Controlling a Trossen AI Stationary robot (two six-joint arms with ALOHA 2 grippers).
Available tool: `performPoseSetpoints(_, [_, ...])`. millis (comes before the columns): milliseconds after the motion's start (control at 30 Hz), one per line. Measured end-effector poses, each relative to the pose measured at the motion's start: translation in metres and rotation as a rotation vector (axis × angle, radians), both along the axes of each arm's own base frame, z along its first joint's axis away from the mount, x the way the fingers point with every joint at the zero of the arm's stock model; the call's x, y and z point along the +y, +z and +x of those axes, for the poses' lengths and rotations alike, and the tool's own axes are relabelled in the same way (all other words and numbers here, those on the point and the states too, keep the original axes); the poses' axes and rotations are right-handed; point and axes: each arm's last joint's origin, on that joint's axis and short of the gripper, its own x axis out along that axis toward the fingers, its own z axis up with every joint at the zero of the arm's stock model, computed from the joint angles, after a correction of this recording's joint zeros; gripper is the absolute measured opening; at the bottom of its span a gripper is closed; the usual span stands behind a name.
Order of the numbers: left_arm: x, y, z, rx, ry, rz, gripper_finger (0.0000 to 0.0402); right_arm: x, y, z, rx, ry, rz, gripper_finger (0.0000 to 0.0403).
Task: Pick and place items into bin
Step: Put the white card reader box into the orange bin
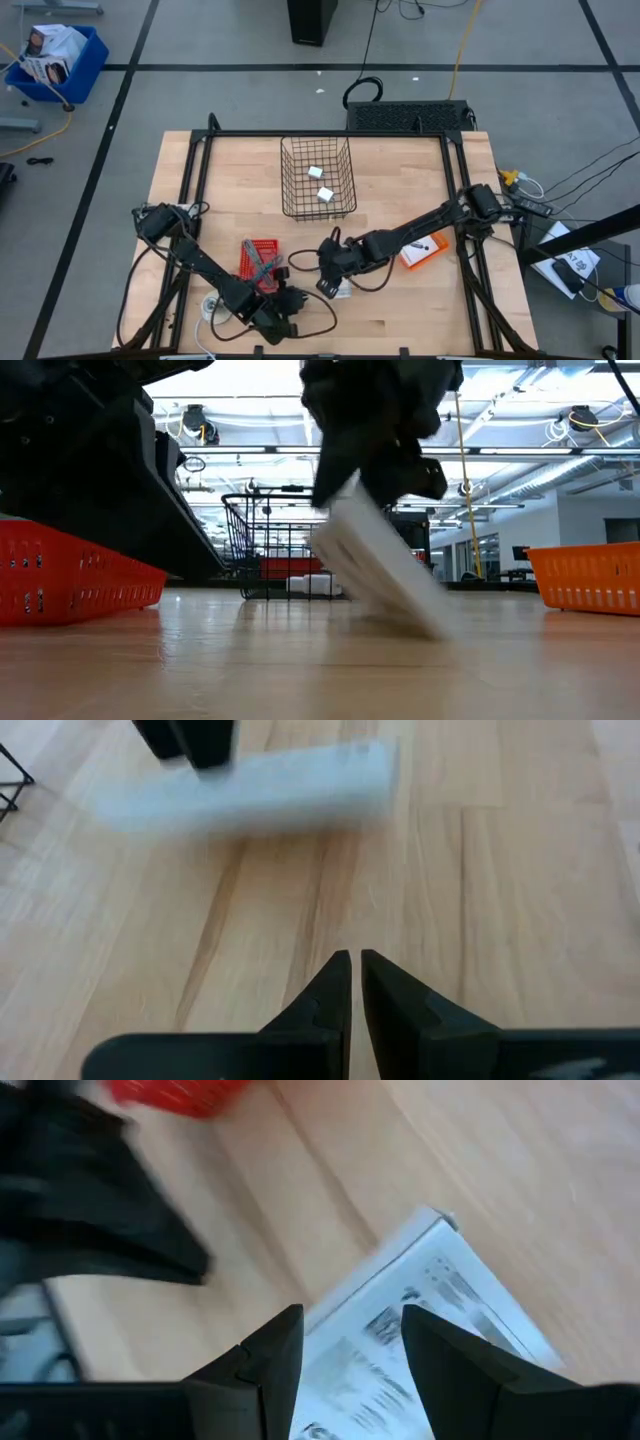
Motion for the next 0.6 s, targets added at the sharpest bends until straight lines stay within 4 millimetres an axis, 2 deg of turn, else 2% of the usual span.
performPoseSetpoints(133, [0.007, 0.002, 0.008, -0.026, 0.016, 0.009, 0.0035, -0.001, -0.013, -0.002, 0.094, -0.008, -0.030, 0.0167])
performPoseSetpoints(300, [0.028, 0.001, 0.022, -0.002, 0.056, -0.009, 0.0035, 0.000, -0.006, -0.006, 0.101, 0.001, -0.009, 0.0167])
performPoseSetpoints(433, [0.033, 0.003, 0.029, -0.019, 0.044, 0.006, 0.0035, 0.008, 0.005, -0.026, 0.161, -0.032, -0.115, 0.0167])
performPoseSetpoints(600, [0.050, 0.008, 0.049, -0.057, -0.002, -0.053, 0.0035, 0.022, 0.005, -0.053, 0.309, -0.104, -0.170, 0.0167])
